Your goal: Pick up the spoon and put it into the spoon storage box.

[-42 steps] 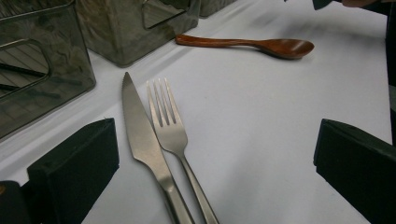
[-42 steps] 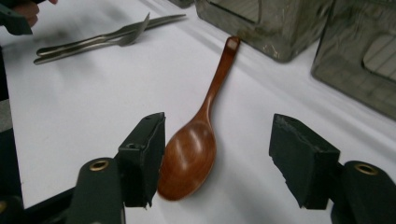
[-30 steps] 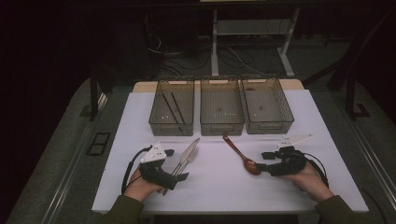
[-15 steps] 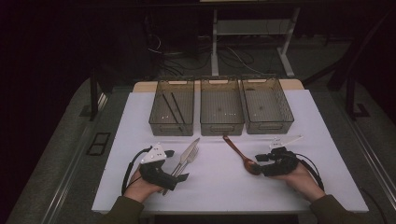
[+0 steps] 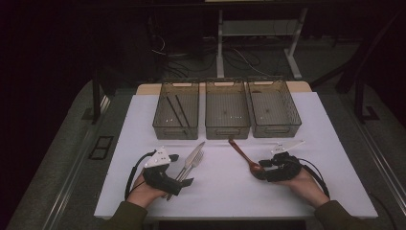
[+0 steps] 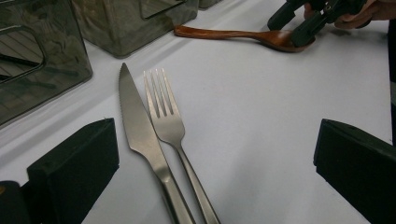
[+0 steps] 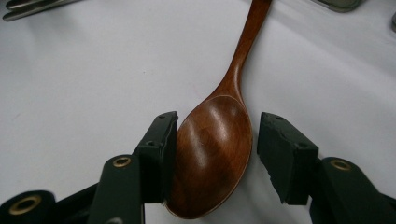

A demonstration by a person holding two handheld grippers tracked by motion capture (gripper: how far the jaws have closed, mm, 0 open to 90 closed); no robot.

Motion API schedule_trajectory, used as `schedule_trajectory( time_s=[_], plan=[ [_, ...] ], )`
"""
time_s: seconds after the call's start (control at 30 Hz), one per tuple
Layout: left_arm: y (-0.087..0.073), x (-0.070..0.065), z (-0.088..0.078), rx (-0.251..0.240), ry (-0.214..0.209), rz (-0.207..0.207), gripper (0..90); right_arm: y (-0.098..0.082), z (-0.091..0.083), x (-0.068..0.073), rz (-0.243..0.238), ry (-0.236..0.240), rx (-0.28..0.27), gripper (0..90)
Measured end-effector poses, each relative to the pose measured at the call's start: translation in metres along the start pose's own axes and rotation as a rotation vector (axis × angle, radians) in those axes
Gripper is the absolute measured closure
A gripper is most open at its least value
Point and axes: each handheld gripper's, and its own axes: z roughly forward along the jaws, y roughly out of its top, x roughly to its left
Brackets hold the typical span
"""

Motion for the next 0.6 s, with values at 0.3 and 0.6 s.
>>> schedule_trajectory(
  time_s=[0.3,0.6],
  plan=[
    [0.000,0.000,-0.001,0.000,-0.001,0.004,0.0,0.001,0.002,0.006,-0.054,-0.037,0.011,50.4],
    [0.000,0.000,-0.002,-0.004,0.001,0.002,0.0,0.001,0.004,0.011,-0.093,-0.024,0.016,61.0]
  ],
)
